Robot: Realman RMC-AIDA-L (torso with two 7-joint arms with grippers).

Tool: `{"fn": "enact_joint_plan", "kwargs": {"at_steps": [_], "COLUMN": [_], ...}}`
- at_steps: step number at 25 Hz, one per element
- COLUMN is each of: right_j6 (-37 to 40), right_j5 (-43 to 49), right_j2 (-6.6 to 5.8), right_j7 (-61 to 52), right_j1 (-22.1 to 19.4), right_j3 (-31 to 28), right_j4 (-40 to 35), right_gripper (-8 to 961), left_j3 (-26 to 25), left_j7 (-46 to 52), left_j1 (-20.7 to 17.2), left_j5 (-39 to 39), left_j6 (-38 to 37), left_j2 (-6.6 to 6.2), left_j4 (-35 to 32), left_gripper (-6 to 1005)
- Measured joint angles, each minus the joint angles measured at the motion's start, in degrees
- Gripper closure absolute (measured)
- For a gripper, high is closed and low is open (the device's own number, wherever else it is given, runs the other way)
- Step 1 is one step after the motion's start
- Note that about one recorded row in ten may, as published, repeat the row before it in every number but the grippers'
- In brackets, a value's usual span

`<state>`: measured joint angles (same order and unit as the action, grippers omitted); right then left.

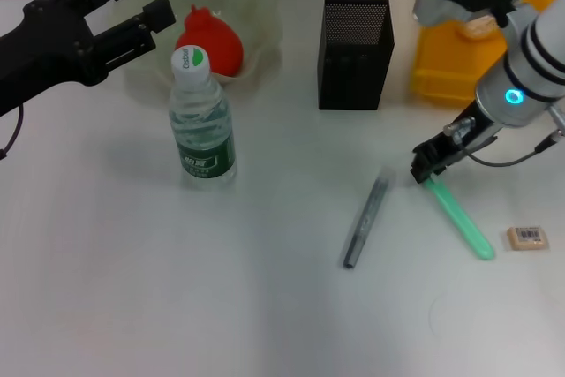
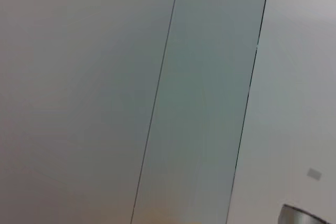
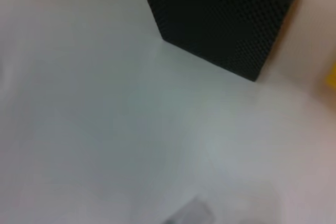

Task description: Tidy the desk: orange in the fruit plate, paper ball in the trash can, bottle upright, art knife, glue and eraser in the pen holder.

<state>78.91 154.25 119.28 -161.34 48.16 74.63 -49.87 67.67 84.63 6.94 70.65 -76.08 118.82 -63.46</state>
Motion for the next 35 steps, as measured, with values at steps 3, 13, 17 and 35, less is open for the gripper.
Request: {"fn": "enact_joint_plan", "kwargs": {"at_steps": [3,13,17,35], "right_j6": [2.81,13.47,14.02,-3.55], "right_j5": [-2.85,-18.15,-35.1,-77.43], "right_j2": [-0.27,-2.62,-4.45,-0.1], "right_j7": [2.13,15.64,26.72,87.17], "right_j1": [-2.44,-10.06,-15.56,-12.75], "right_j3": [-3.98,-28.98,-33.93,-35.23], "right_j4": [-3.56,-4.57,-0.19,20.98], "right_gripper": [784,781,781,776], "left_j3": [0.0,0.14,0.68,1.69], "left_j7": [0.0,0.0,0.0,-5.07], "left_j1": [0.0,0.51,0.22,-1.38], "left_j5": [-0.14,-1.96,-3.1,-9.36], "left_j6": [-0.06,-0.51,-0.57,-5.82], "left_j2": [0.0,0.0,0.02,-0.06], "left_j4": [0.0,-0.06,-0.01,7.71], "left_gripper": [257,258,258,258]}}
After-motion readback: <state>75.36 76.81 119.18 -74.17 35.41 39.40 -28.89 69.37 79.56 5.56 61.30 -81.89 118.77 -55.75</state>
